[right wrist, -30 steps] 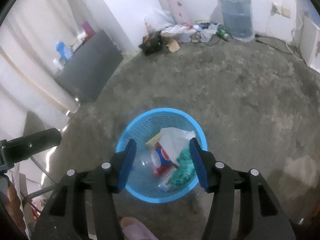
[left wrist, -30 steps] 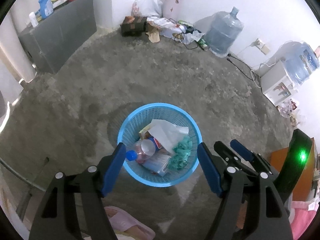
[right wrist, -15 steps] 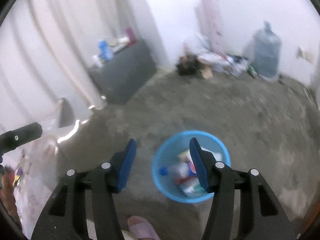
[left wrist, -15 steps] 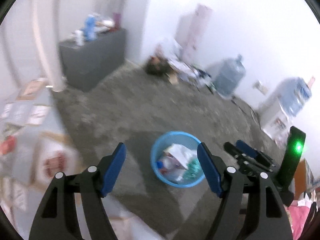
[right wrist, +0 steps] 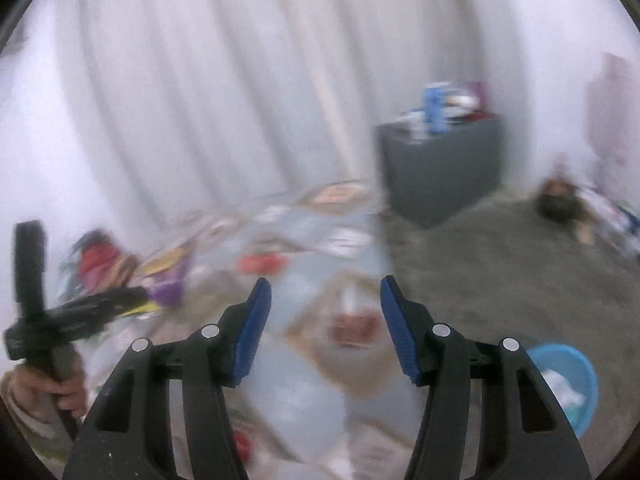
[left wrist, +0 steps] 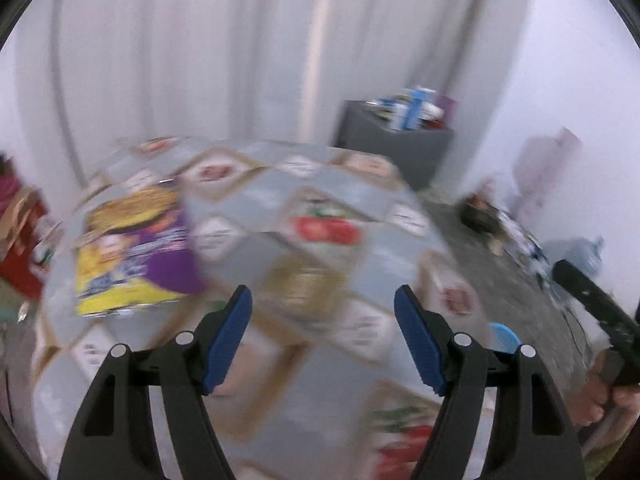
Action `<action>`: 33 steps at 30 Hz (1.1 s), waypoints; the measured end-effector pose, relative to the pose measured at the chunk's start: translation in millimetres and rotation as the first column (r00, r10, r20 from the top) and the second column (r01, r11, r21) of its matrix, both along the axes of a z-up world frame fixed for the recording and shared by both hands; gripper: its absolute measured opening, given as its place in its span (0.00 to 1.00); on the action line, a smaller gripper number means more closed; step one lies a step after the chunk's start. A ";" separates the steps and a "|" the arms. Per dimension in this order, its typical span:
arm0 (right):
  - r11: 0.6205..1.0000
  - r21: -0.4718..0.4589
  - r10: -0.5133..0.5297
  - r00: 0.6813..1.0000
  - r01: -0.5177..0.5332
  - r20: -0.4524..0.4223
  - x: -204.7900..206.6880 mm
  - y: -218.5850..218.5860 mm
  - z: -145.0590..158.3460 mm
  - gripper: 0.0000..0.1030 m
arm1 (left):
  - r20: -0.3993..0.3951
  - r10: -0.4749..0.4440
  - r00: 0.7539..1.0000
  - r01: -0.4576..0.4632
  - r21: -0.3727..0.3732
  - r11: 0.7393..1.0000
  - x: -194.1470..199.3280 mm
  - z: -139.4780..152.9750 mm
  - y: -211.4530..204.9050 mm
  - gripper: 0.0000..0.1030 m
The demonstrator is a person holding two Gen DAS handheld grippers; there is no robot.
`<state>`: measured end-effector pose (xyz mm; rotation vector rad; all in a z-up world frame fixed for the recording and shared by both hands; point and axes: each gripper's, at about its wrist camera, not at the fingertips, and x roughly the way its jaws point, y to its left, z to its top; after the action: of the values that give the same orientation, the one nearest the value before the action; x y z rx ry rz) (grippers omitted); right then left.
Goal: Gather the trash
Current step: 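Swing both tools back toward the table, then grasp the purple snack bag with the left gripper while the right gripper grasps the gold LC pouch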
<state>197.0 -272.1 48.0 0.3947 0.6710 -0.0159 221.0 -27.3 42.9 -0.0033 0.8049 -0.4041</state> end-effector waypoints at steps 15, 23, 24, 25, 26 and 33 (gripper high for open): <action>0.924 -0.081 0.350 0.913 -0.373 -0.212 132.4 138.3 -51.6 0.62 | -0.079 0.118 0.990 -0.111 0.090 0.990 103.5 -71.3 76.8 0.72; 0.904 -0.101 0.375 0.883 -0.417 -0.283 150.7 154.0 -76.2 0.63 | -0.125 0.138 0.983 -0.117 0.164 0.980 127.6 -101.8 73.1 0.74; 0.903 -0.101 0.375 0.881 -0.418 -0.289 151.7 154.5 -78.7 0.63 | -0.126 0.142 0.982 -0.120 0.171 0.978 129.0 -105.0 73.3 0.74; 0.903 -0.104 0.373 0.880 -0.418 -0.294 152.9 155.2 -81.0 0.63 | -0.121 0.142 0.982 -0.120 0.173 0.978 129.0 -107.0 73.7 0.74; 0.902 -0.109 0.370 0.880 -0.417 -0.298 153.4 156.0 -83.7 0.63 | -0.112 0.142 0.983 -0.121 0.177 0.977 128.6 -107.7 73.7 0.74; 0.901 -0.134 0.361 0.884 -0.413 -0.296 153.8 156.2 -89.4 0.63 | -0.088 0.134 0.987 -0.113 0.216 0.970 127.1 -111.7 70.9 0.74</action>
<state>350.8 -115.8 -41.4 0.0622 0.9969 0.2524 348.1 43.6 -68.9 0.1233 0.9402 -0.2001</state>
